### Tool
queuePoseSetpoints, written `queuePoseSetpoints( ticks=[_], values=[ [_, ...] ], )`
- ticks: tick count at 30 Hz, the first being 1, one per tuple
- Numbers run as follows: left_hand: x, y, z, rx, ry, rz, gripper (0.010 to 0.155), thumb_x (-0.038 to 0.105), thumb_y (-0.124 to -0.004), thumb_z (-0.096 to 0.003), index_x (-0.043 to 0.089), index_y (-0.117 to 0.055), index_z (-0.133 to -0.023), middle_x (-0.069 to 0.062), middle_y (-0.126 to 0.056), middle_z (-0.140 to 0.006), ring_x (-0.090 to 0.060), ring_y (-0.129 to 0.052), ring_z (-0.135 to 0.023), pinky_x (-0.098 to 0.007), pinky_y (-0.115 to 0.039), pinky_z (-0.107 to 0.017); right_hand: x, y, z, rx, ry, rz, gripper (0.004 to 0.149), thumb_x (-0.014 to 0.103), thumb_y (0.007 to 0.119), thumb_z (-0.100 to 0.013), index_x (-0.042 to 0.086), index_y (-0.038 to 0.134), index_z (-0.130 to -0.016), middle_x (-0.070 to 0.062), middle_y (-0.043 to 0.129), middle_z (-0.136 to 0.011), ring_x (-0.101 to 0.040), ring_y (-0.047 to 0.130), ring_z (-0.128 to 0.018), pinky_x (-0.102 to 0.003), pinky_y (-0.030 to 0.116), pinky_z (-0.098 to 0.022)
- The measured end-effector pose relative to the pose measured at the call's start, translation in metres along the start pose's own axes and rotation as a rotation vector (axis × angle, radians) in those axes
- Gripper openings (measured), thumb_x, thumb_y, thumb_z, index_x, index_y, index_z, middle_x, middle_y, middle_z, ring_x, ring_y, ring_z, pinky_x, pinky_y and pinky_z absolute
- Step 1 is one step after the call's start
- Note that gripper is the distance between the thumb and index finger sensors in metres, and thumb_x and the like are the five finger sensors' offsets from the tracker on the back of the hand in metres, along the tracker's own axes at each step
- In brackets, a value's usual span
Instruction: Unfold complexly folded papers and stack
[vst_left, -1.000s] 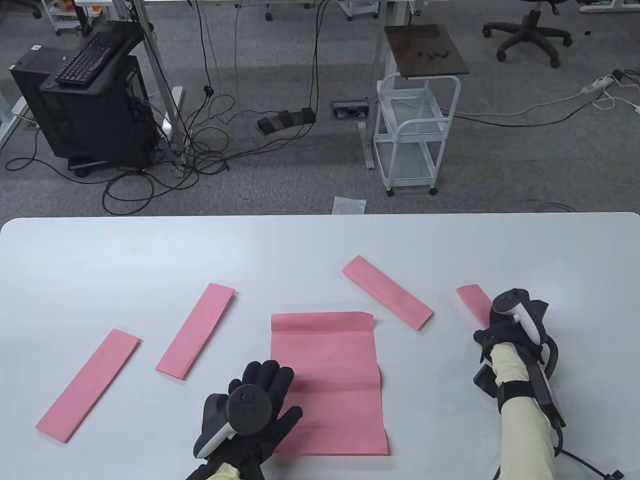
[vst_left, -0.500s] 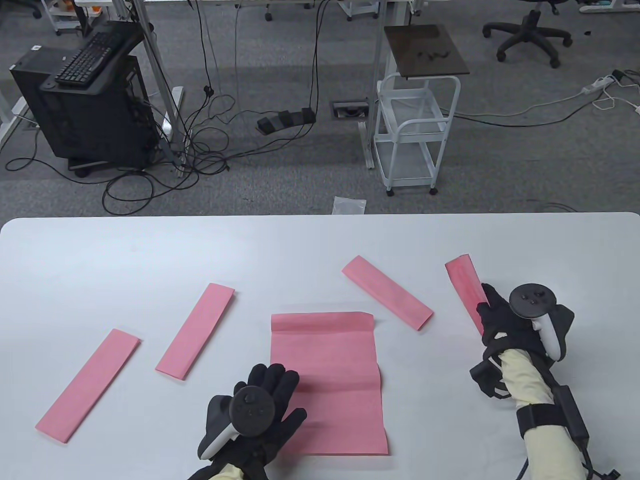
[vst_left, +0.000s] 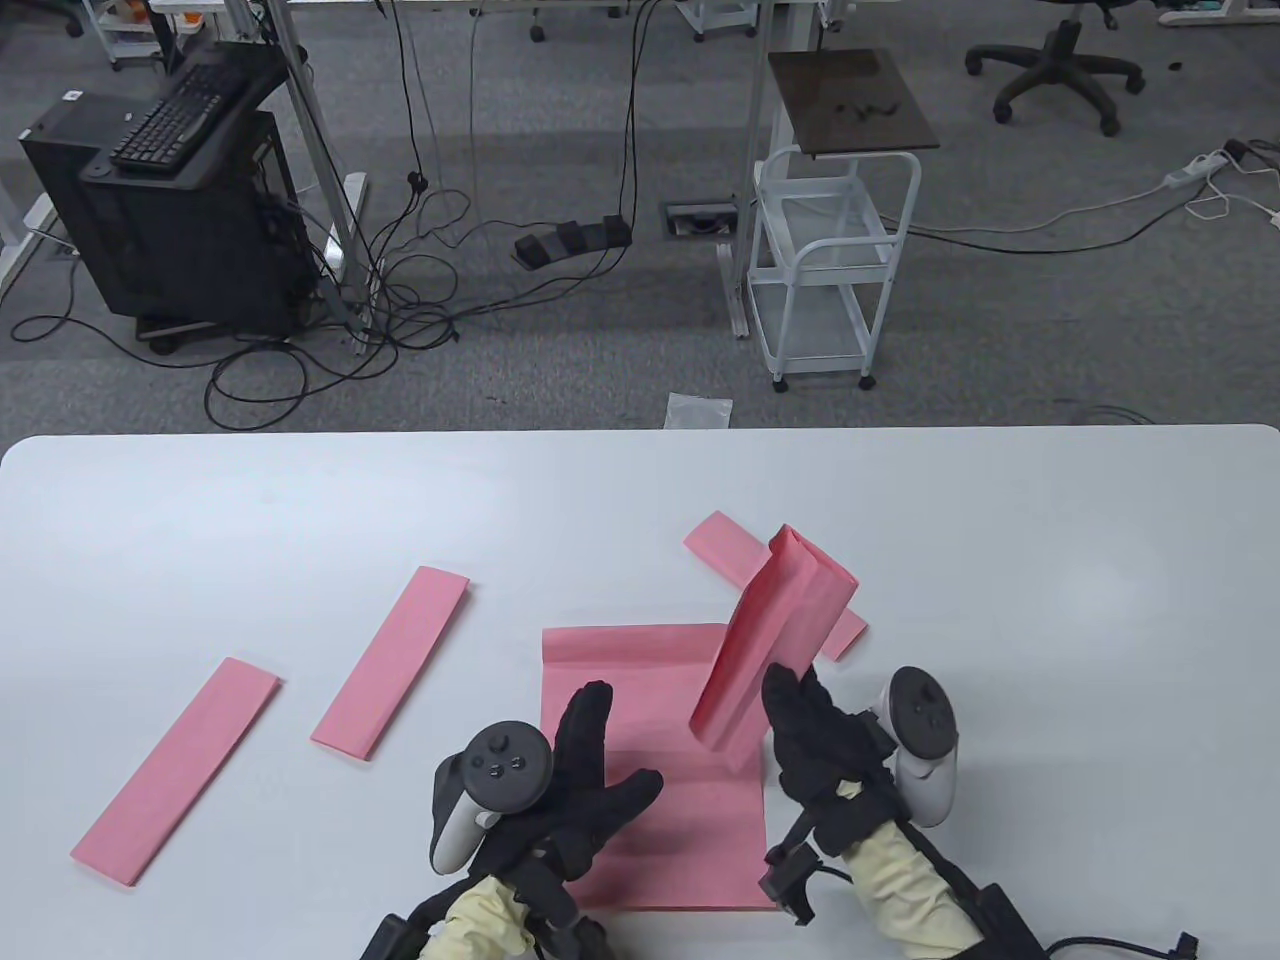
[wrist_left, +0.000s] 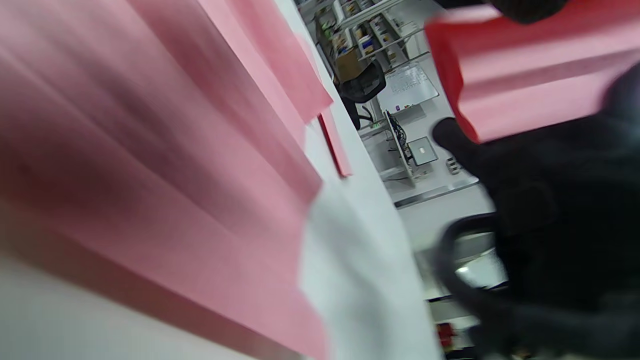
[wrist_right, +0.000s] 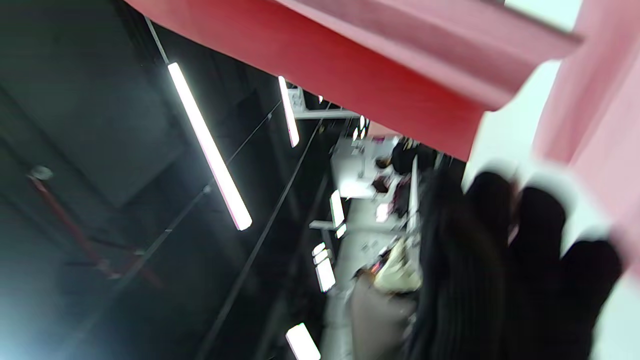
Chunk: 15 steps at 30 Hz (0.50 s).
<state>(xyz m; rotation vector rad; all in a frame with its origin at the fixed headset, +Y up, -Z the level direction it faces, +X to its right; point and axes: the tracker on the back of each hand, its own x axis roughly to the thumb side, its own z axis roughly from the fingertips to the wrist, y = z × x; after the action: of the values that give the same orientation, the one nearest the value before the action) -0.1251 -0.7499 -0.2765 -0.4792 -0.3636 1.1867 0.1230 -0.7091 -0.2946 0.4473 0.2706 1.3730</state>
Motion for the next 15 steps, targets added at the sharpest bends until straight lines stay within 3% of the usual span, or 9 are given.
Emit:
queuePoseSetpoints(
  ticks=[3,7,11,14,15],
  values=[
    [-0.008,0.004,0.002,-0.065,-0.010,0.233,0.085,0.057,-0.066,-0.0561,0.018,-0.014,-0.112,-0.012,-0.029,-0.120,-0.035,-0.045,-0.112,-0.052,-0.049,-0.079,-0.014,0.018,-0.002,0.060,-0.019,-0.063,0.056,0.051,0.042,-0.055,0.059,0.009,-0.100,0.012,0.003,-0.119,-0.017,-0.014,-0.105,-0.053,-0.011,-0.070],
    [-0.019,0.001,0.002,-0.144,0.034,0.503,0.069,0.047,-0.069,-0.0577,0.017,-0.038,-0.111,-0.007,-0.061,-0.113,-0.028,-0.074,-0.102,-0.046,-0.062,-0.076,-0.025,0.030,-0.006,0.112,-0.008,-0.119,0.056,0.052,0.041,-0.054,0.059,0.009,-0.100,0.010,0.006,-0.121,-0.017,-0.012,-0.107,-0.053,-0.011,-0.070],
    [-0.024,0.008,0.008,0.051,0.078,0.579,0.039,0.040,-0.072,-0.0568,0.031,-0.068,-0.095,0.005,-0.086,-0.095,-0.017,-0.092,-0.088,-0.042,-0.067,-0.074,-0.029,0.027,-0.005,0.128,0.040,-0.074,0.057,0.051,0.046,-0.056,0.056,0.013,-0.102,0.008,0.009,-0.121,-0.019,-0.009,-0.107,-0.054,-0.009,-0.070],
    [-0.020,0.019,0.014,0.157,0.039,0.532,0.038,0.040,-0.072,-0.0564,0.030,-0.069,-0.093,0.005,-0.090,-0.088,-0.014,-0.096,-0.080,-0.041,-0.071,-0.071,-0.028,0.016,0.000,0.133,0.034,-0.075,0.071,0.054,0.056,-0.056,0.055,-0.002,-0.098,0.009,0.005,-0.120,-0.021,-0.010,-0.107,-0.055,-0.009,-0.069],
    [-0.018,0.026,0.018,0.225,0.039,0.496,0.038,0.040,-0.072,-0.0562,0.029,-0.069,-0.093,0.004,-0.089,-0.087,-0.016,-0.095,-0.079,-0.043,-0.070,-0.071,-0.024,0.003,0.004,0.060,0.005,-0.121,0.078,0.056,0.060,-0.055,0.054,-0.007,-0.095,0.010,0.000,-0.120,-0.023,-0.006,-0.108,-0.057,-0.007,-0.070]
  ],
)
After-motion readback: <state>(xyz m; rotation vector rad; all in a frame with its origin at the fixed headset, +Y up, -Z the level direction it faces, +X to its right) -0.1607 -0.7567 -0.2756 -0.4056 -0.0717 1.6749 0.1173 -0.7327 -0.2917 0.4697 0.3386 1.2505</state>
